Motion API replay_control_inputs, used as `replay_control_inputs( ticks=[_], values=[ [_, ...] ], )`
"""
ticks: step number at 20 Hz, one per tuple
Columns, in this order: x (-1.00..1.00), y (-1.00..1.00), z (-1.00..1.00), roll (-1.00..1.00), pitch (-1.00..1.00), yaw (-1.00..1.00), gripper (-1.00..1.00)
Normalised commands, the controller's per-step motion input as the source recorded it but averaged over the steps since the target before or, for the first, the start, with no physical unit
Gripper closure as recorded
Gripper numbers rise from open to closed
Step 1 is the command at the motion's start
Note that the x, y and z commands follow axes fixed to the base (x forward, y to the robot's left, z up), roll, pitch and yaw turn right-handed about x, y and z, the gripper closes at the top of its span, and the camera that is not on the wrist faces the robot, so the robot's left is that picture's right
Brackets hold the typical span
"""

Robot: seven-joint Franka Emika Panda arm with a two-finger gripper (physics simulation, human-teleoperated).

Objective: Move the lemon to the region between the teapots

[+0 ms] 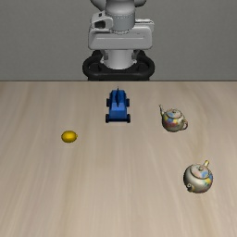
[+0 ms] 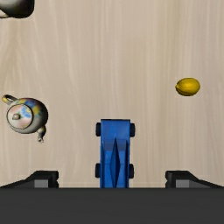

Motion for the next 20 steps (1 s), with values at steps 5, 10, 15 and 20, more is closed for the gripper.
replay_control_inputs(
  ticks=[5, 10, 15, 20],
  values=[
    [1.00, 0.00, 0.00, 0.00, 0.00, 0.00, -1.00],
    [0.20, -0.80, 0.00, 0.00, 0.00, 0.00, -1.00],
    [0.00, -1.00, 0.00, 0.00, 0.00, 0.00, -1.00],
    [0.00, -1.00, 0.00, 0.00, 0.00, 0.00, -1.00]
  ],
)
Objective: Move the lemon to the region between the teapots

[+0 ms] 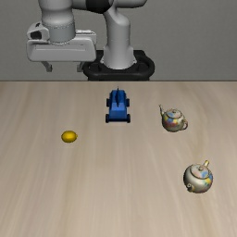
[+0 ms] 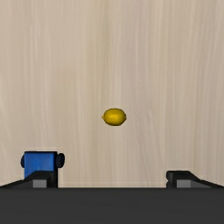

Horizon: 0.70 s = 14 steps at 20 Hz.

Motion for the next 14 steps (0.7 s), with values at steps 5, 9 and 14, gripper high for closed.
replay_control_inputs(
  ticks=[5, 9, 14],
  values=[
    [0.20, 0.00, -0.40, 0.00, 0.00, 0.00, -1.00],
    [0.00, 0.00, -1.00, 0.00, 0.00, 0.00, -1.00],
    [0.00, 0.00, -1.00, 0.00, 0.00, 0.00, -1.00]
  ],
)
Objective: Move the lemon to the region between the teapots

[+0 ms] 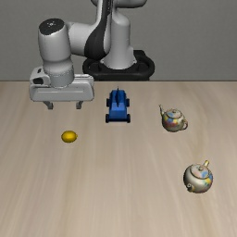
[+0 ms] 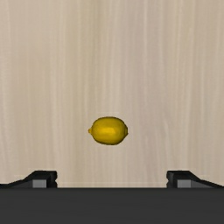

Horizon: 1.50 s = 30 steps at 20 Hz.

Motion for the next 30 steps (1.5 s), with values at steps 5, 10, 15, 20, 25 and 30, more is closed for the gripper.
replay_control_inputs(
  ticks=[5, 10, 15, 20, 25, 30],
  values=[
    [0.00, 0.00, -1.00, 0.00, 0.00, 0.00, -1.00],
    [0.40, 0.00, -0.60, 0.00, 0.00, 0.00, -1.00],
    [0.00, 0.00, -0.20, 0.00, 0.00, 0.00, 1.00],
    [0.80, 0.00, 0.00, 0.00, 0.00, 0.00, 1.00],
    [0.80, 0.20, 0.00, 0.00, 0.00, 0.00, 1.00],
    [0.00, 1.00, 0.00, 0.00, 0.00, 0.00, 1.00]
  ],
)
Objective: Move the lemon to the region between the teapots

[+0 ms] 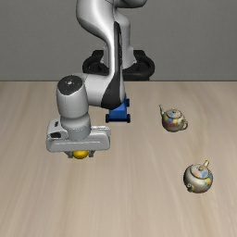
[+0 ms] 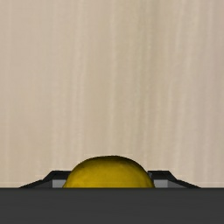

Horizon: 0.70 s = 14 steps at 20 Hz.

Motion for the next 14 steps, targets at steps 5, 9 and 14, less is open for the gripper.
replay_control_inputs(
  ticks=[5, 9, 14],
  values=[
    [0.00, 1.00, 0.00, 0.00, 0.00, 0.00, 1.00],
    [0.00, 1.00, 0.00, 0.00, 0.00, 0.00, 1.00],
    [0.00, 1.00, 0.00, 0.00, 0.00, 0.00, 1.00]
  ],
)
